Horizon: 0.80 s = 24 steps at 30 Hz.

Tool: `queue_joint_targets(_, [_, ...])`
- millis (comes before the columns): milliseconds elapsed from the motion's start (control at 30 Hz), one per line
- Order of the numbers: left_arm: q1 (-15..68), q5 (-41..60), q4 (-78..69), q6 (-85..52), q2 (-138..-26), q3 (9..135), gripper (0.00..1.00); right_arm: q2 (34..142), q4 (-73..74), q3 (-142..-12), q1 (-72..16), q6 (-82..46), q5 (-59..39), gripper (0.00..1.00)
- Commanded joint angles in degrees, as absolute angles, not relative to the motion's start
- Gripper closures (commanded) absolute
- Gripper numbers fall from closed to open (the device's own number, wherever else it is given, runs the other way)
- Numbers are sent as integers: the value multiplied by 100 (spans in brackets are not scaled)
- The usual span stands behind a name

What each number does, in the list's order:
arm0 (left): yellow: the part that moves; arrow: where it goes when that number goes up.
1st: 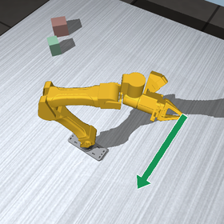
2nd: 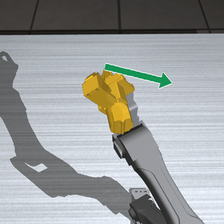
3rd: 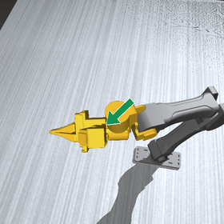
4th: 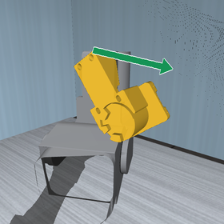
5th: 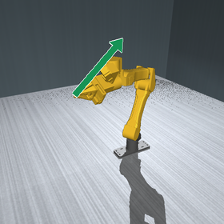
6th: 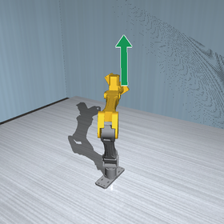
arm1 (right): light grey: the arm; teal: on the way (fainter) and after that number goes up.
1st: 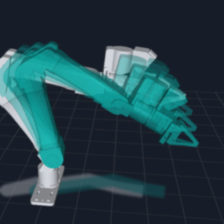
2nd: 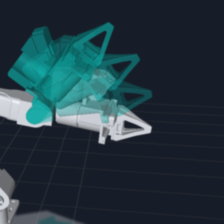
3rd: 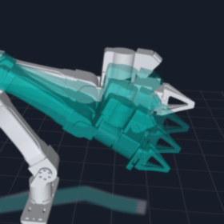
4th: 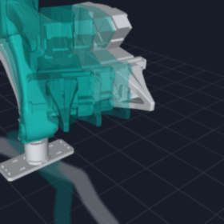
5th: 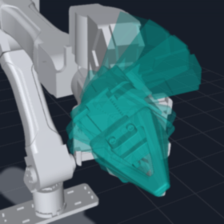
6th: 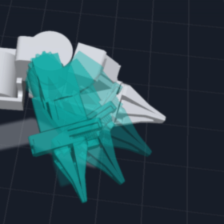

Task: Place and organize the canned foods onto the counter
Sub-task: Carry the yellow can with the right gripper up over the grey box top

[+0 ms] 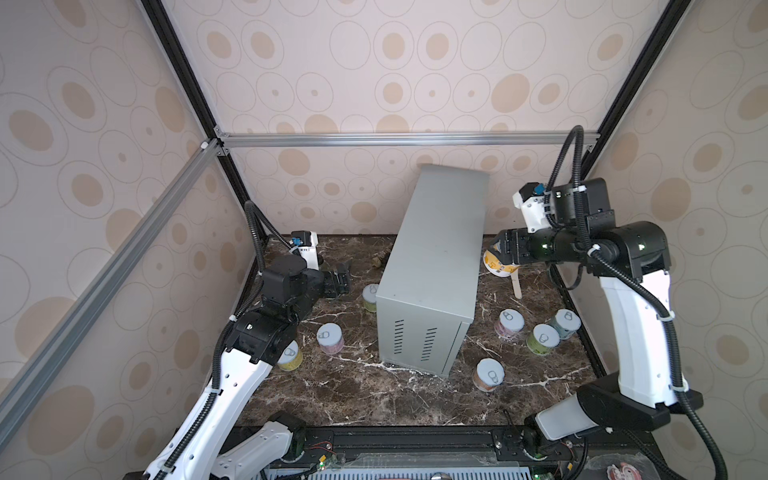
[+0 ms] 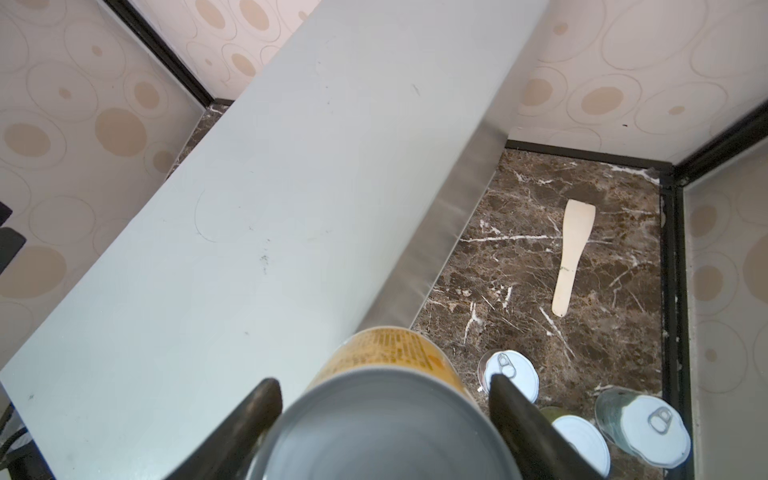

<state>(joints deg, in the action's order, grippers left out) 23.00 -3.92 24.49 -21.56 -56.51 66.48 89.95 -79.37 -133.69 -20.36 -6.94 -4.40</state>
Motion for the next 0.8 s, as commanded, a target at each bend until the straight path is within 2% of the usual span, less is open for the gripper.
queue_joint_targets(0, [2334,-637,2184,-1958,-5765,6744,1,9439,-8025,-14184,-2372,-458,-106,50])
queue_joint_targets(233, [2336,-694,2051,-1794,-6052,6856,1,10176,-8068,-15018,-2523,-420,-144,50])
queue_joint_targets(433, [2338,-583,1918,-1811,-6144,6720,1,10641,-7959,-15180,-2557,-412,-54,45])
queue_joint_targets(600, [2338,-549,1860,-1829,-6118,6581,1,10880,-7765,-15196,-2555,-415,-54,31])
queue_joint_targets(767, [2342,-472,1808,-1878,-6043,6439,1,11003,-7592,-15179,-2557,-446,-182,12])
